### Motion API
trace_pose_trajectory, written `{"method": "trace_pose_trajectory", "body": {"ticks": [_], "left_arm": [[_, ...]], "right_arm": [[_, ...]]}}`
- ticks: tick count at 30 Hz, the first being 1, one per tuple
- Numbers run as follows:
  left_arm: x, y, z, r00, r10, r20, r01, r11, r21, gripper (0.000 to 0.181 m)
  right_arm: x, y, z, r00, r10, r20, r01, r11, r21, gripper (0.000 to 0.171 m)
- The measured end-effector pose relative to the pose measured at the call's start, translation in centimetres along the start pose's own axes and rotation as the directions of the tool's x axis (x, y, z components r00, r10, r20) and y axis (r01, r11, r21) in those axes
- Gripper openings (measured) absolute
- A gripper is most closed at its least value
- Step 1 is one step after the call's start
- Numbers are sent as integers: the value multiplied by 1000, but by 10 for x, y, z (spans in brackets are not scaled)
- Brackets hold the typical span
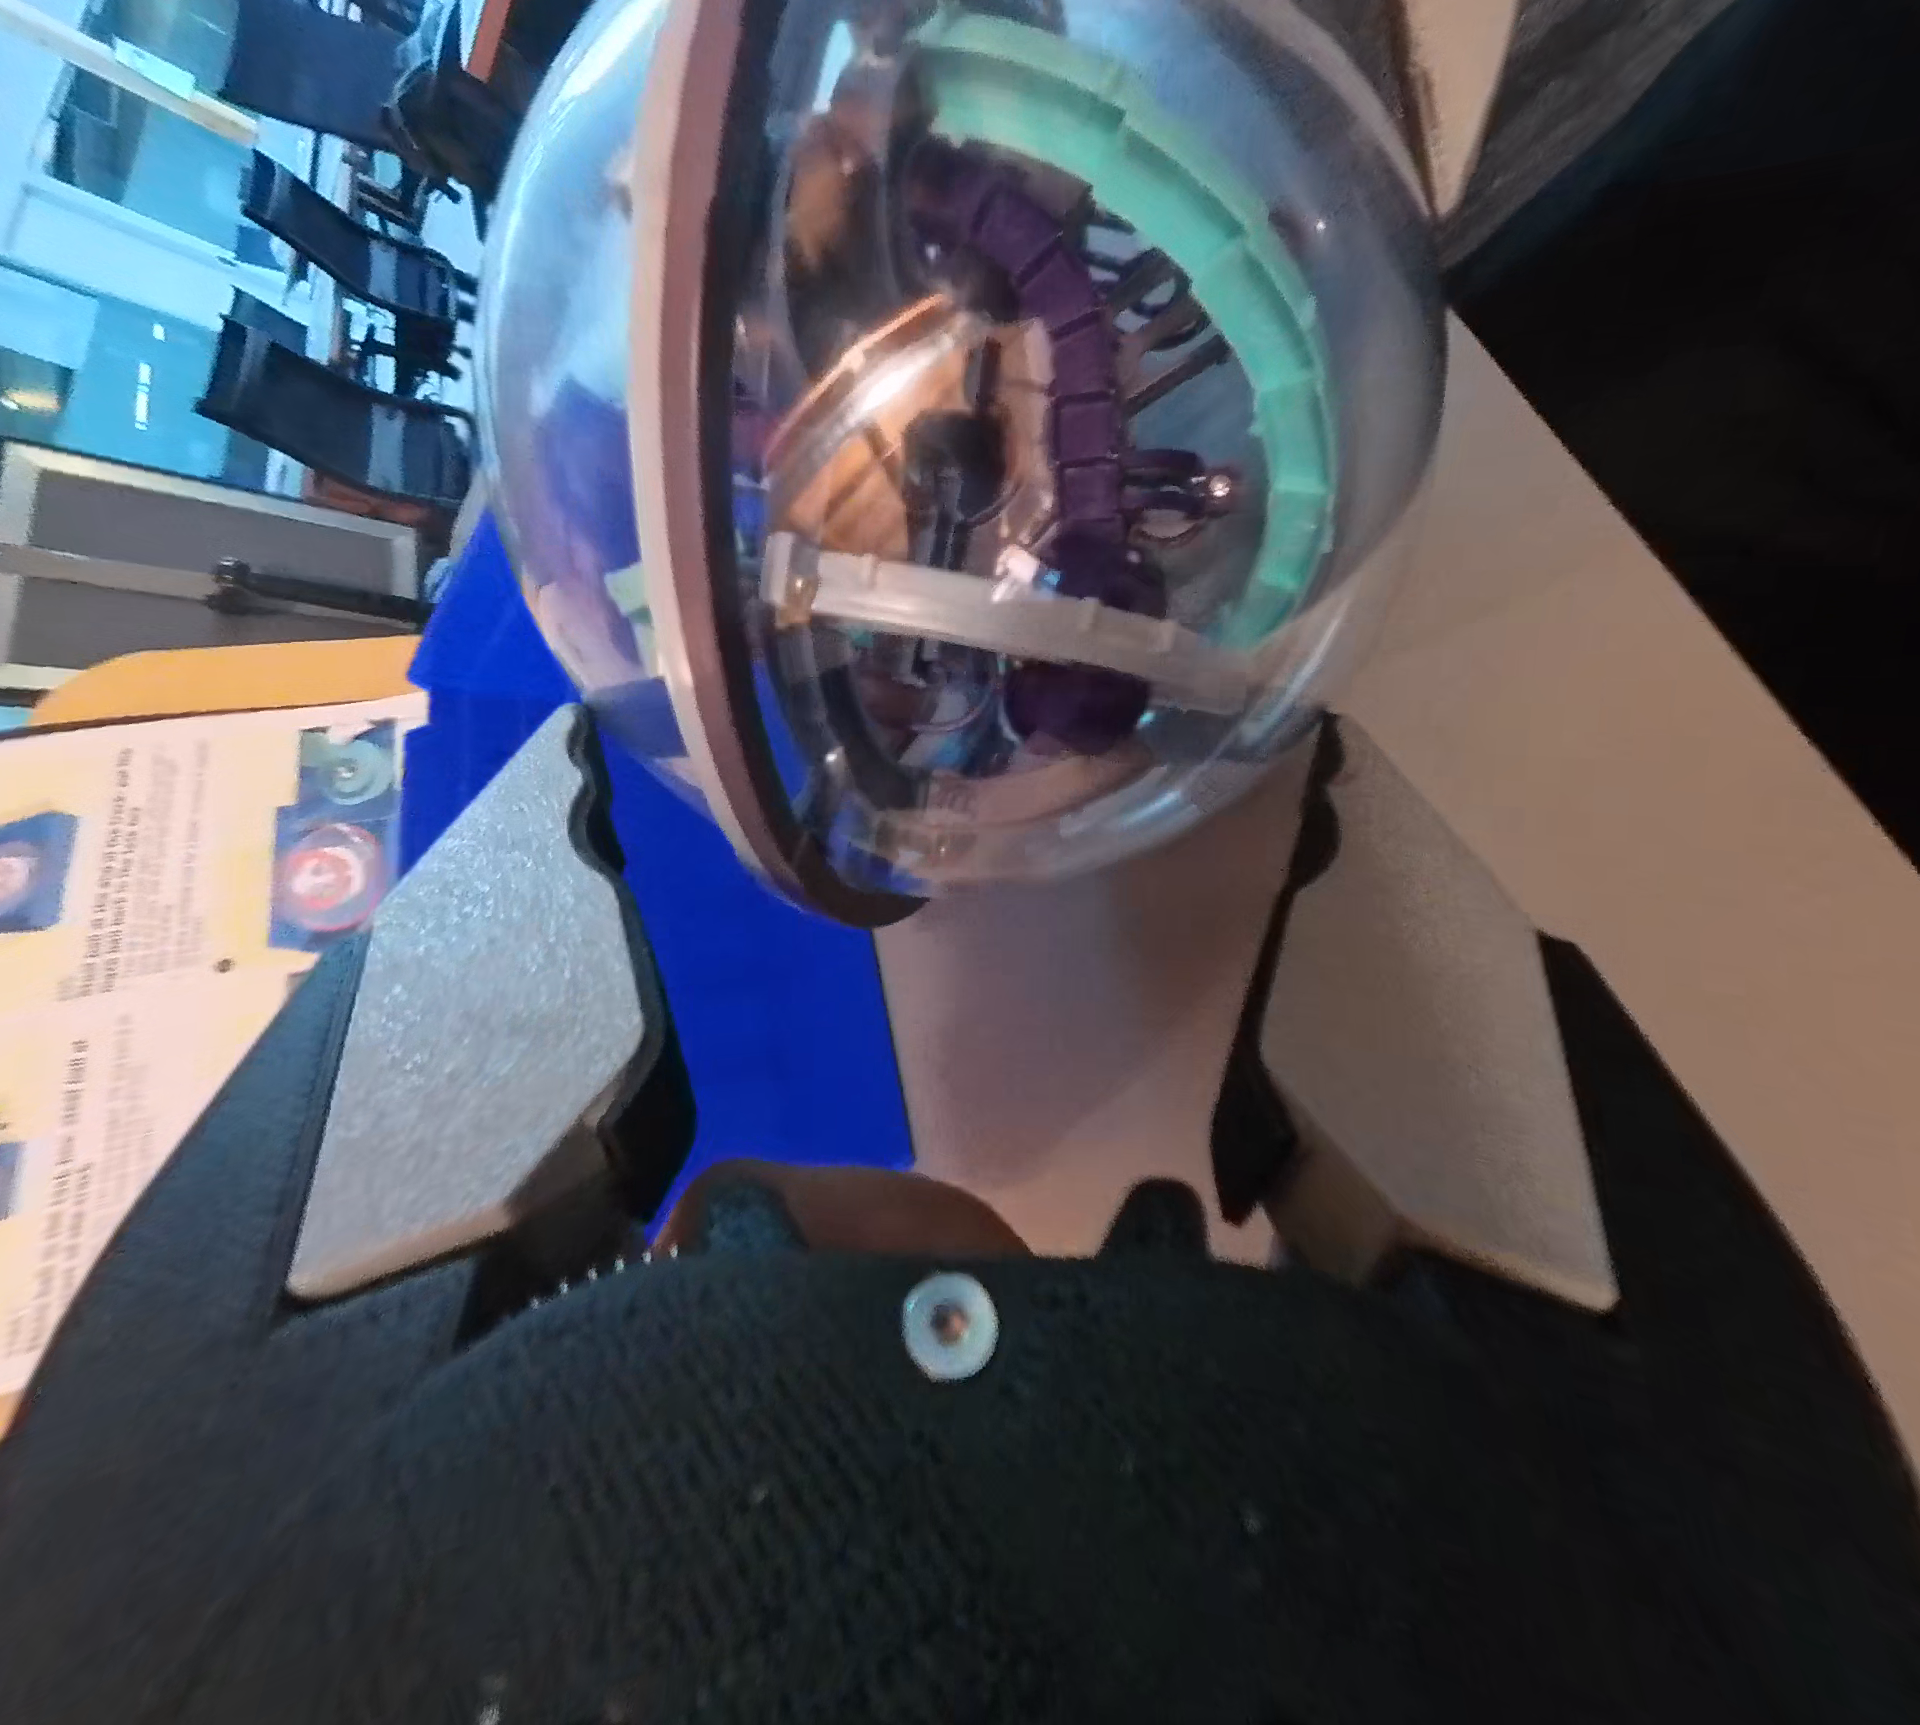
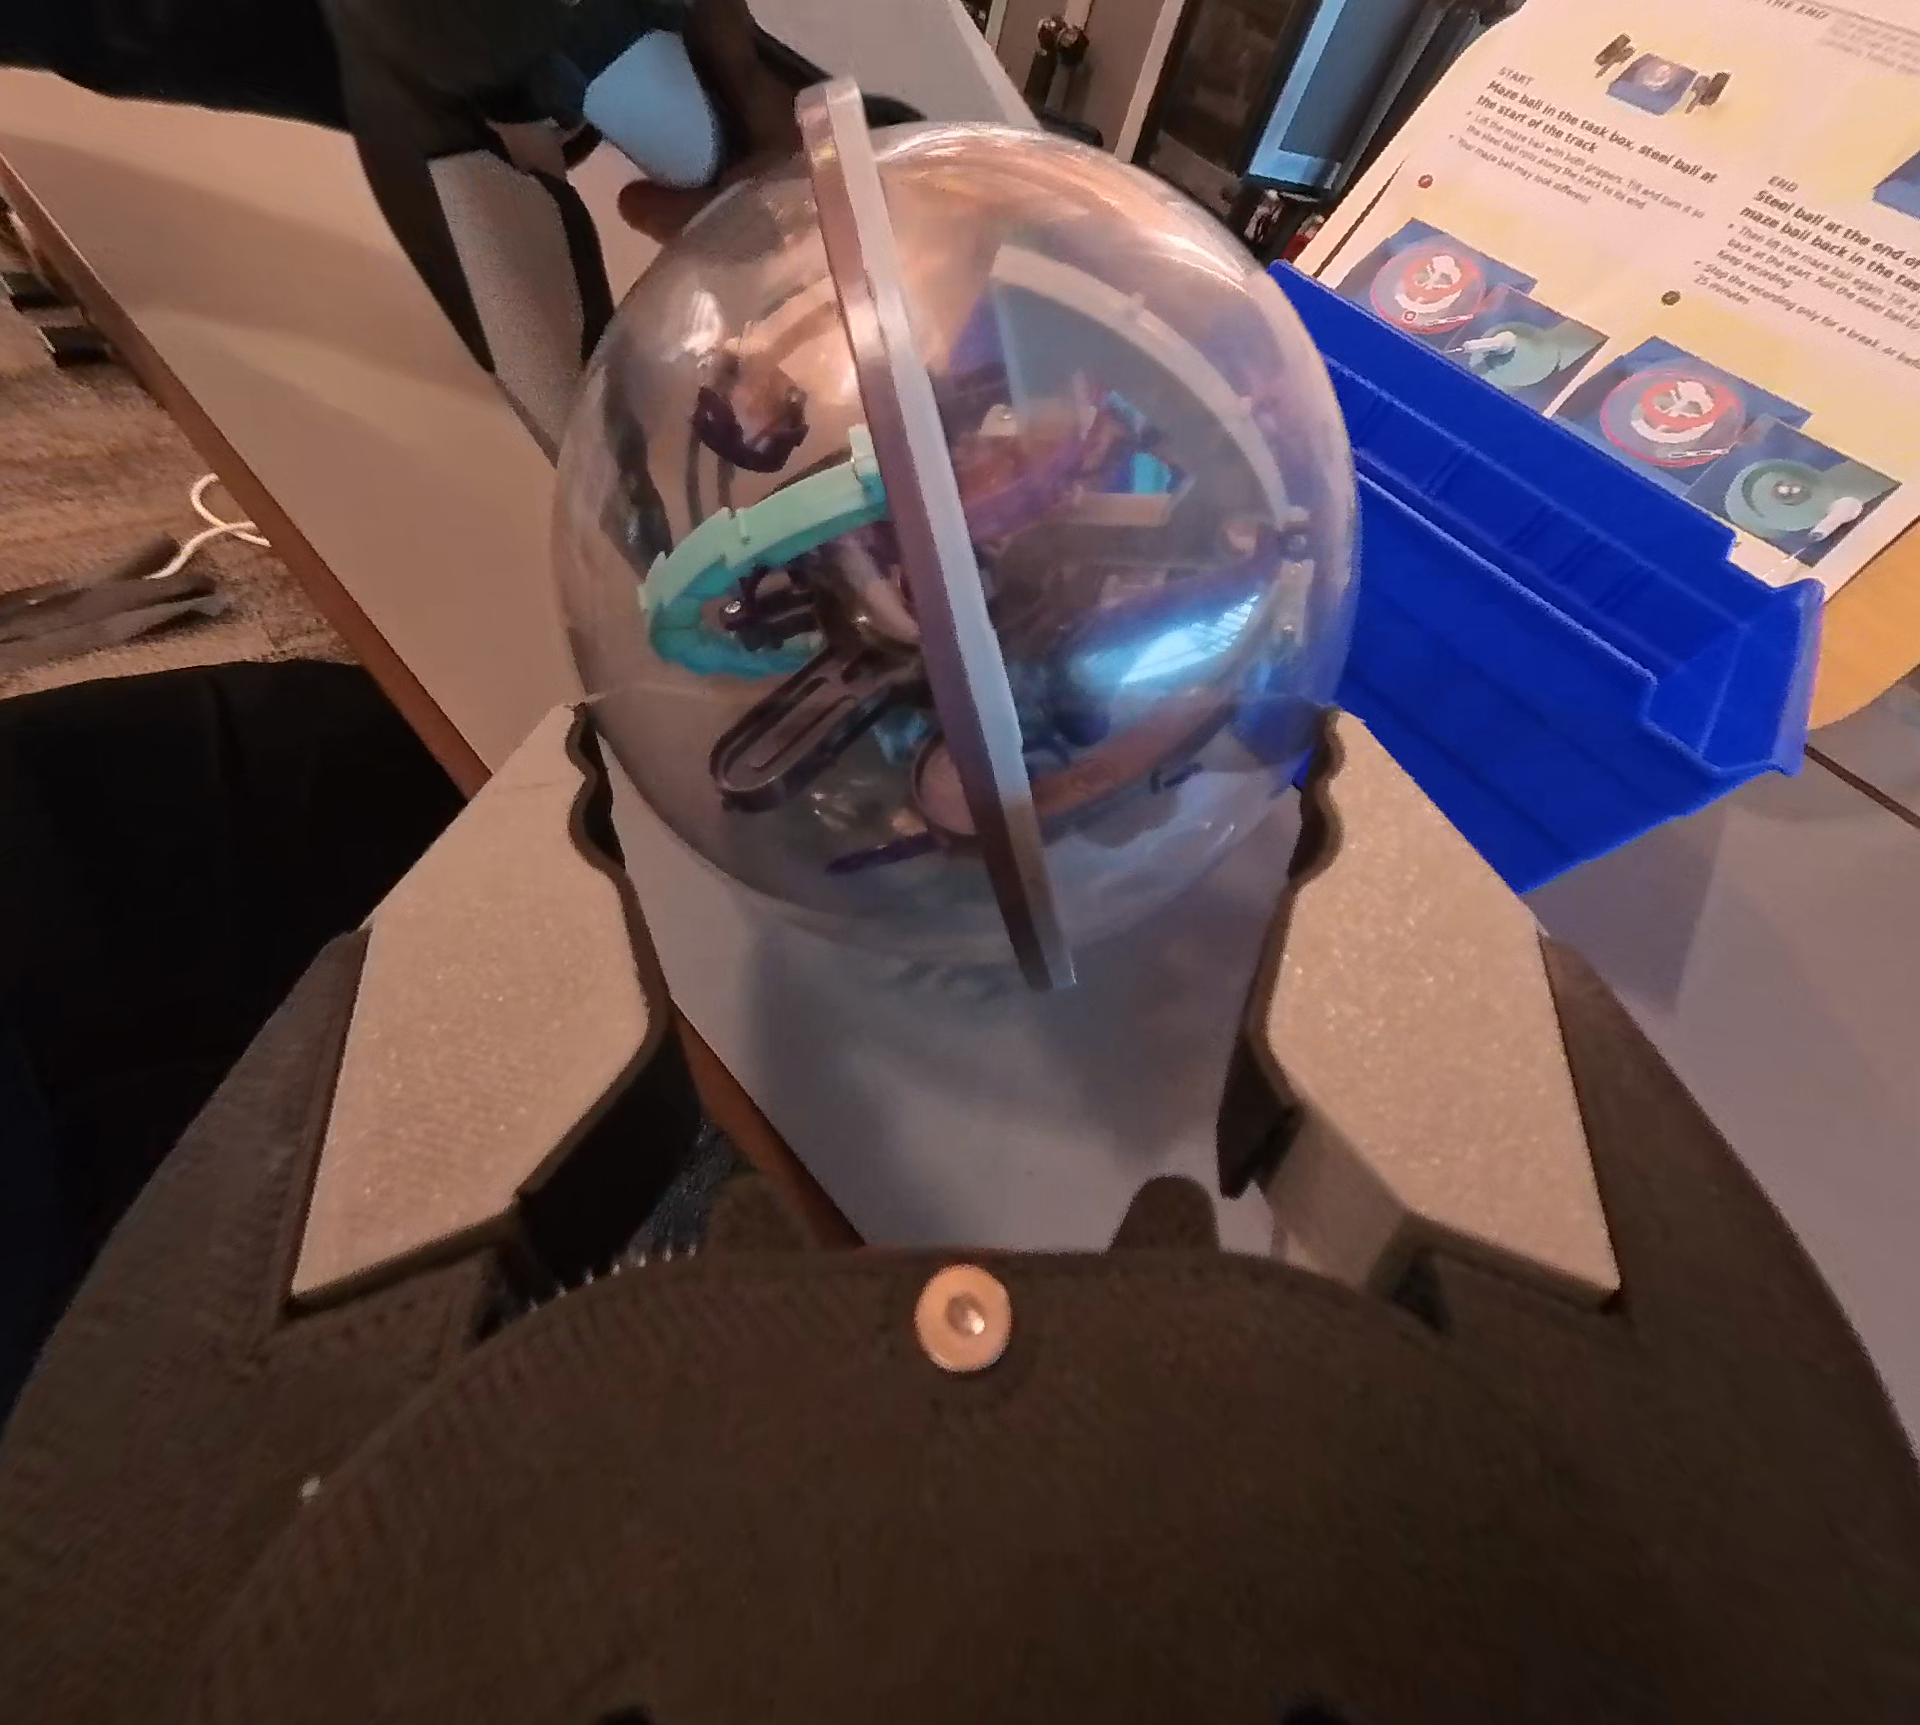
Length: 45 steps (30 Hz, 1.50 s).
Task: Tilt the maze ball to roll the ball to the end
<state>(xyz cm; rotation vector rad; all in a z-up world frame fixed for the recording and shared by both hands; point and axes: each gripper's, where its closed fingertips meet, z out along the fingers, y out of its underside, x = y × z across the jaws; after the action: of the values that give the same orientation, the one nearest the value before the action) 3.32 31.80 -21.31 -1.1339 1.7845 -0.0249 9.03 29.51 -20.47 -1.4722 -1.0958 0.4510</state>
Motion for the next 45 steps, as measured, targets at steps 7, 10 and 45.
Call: {"method": "trace_pose_trajectory", "body": {"ticks": [7, 10, 45], "left_arm": [[0, 2, 4, 995, -80, -60, 84, 995, 59, 128], [2, 4, 5, 991, -110, -80, 116, 991, 67, 126], [26, -1, -15, 975, -85, 207, 70, 994, 83, 118]], "right_arm": [[2, 5, 0, 1000, -4, -15, 3, 1000, -30, 127], [2, 10, -2, 998, -45, -31, 43, 997, -71, 125], [-23, 11, -9, 939, -288, -188, 287, 957, -35, 123]]}}
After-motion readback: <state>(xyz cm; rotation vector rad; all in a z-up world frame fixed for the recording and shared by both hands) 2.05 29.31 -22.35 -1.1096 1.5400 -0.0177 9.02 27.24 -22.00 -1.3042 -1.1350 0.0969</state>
